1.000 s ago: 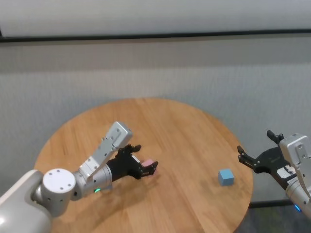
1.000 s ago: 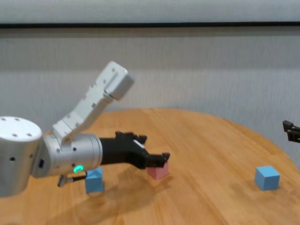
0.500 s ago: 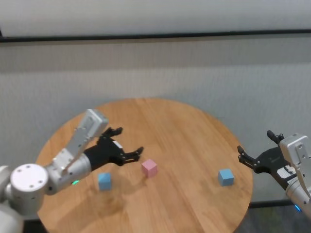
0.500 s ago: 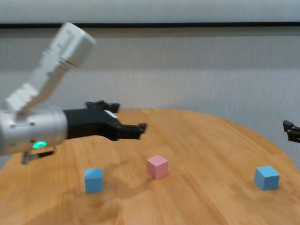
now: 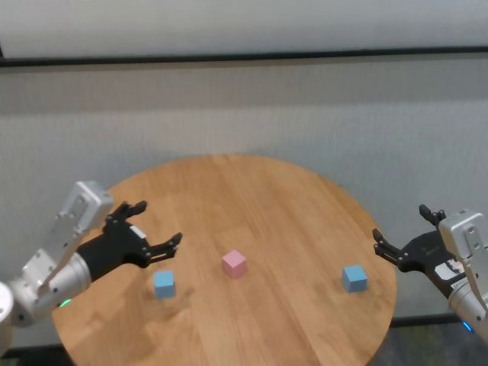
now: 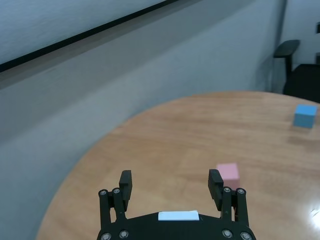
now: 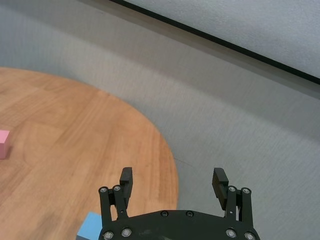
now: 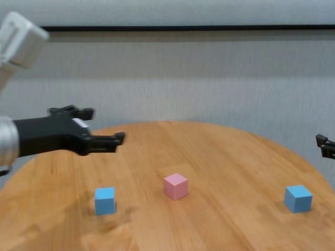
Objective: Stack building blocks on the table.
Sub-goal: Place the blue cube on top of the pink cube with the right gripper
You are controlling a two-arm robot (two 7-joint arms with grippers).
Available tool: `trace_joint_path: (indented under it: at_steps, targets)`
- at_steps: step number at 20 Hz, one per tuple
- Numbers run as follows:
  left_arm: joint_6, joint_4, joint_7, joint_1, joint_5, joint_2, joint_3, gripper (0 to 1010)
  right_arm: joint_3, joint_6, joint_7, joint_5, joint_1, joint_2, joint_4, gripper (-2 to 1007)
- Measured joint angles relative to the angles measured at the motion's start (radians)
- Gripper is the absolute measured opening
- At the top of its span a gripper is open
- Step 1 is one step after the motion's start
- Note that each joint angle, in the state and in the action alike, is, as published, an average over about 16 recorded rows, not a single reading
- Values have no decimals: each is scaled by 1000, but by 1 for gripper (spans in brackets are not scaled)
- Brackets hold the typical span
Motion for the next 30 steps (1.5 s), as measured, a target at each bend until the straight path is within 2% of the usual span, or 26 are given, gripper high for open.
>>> trace_joint_path:
  at_steps: [3, 7, 12, 16, 20, 23, 30]
  targets:
    - [-17, -25, 10, 28, -1, 23, -15, 999, 0, 0, 0, 0, 0, 0, 0, 1005]
    - [-37, -39, 22, 52, 2, 40, -29, 999, 0, 0, 1, 0, 0, 0, 0, 1005]
    - [-59, -39, 30, 62, 11, 46, -34, 999, 0, 12, 16, 3, 1, 0, -12, 1005]
    - [-63, -37, 29, 61, 14, 46, -34, 999, 3, 38, 38, 22, -3, -3, -41, 1005]
    - [-60, -36, 26, 59, 10, 44, -33, 999, 11, 87, 56, 50, -15, -12, -83, 1005]
    - [-57, -35, 24, 58, 8, 44, -32, 999, 20, 142, 58, 73, -29, -23, -122, 1005]
    - [-53, -34, 22, 56, 4, 43, -31, 999, 45, 277, 29, 114, -67, -62, -191, 1005]
